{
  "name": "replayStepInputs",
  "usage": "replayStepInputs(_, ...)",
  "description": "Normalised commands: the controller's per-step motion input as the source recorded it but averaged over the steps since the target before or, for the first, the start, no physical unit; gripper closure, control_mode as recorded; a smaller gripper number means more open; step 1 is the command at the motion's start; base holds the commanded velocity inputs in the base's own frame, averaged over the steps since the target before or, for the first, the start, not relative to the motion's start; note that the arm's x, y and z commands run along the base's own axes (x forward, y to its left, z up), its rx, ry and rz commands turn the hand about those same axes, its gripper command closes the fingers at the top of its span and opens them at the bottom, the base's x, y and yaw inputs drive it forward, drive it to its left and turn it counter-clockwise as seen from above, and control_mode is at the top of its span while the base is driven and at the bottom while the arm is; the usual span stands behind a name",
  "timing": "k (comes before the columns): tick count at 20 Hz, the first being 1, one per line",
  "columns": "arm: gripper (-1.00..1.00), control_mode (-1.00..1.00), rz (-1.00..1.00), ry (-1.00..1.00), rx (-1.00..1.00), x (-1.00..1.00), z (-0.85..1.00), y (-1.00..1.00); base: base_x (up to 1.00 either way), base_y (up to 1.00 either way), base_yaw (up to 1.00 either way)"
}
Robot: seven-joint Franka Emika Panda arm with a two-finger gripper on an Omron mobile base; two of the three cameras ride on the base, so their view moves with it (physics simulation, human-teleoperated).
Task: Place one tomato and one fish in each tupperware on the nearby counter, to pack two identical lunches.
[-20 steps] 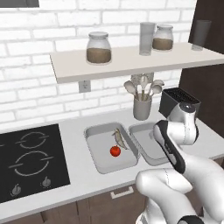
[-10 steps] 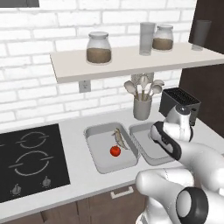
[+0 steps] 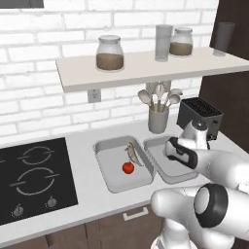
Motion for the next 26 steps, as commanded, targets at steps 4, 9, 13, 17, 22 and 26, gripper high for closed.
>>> replayStepInputs(4,-1.00,-1.00,0.00,0.00,0.00,0.22,-0.08,0.00,0.00,0.00,0.00)
replayStepInputs(9,-1.00,-1.00,0.00,-0.01,0.00,0.13,0.05,0.00,0.00,0.00,0.00)
replayStepInputs(13,-1.00,-1.00,0.00,-0.14,0.00,-0.54,0.77,0.00,0.00,0.00,0.00)
replayStepInputs(17,-1.00,-1.00,0.06,-0.20,-0.01,-0.99,0.85,0.12,0.00,0.00,0.00)
replayStepInputs(22,-1.00,-1.00,0.02,-0.21,-0.10,-0.94,0.45,0.55,0.00,0.00,0.00)
replayStepInputs(26,-1.00,-1.00,0.00,-0.21,-0.12,-0.61,0.31,0.69,0.00,0.00,0.00)
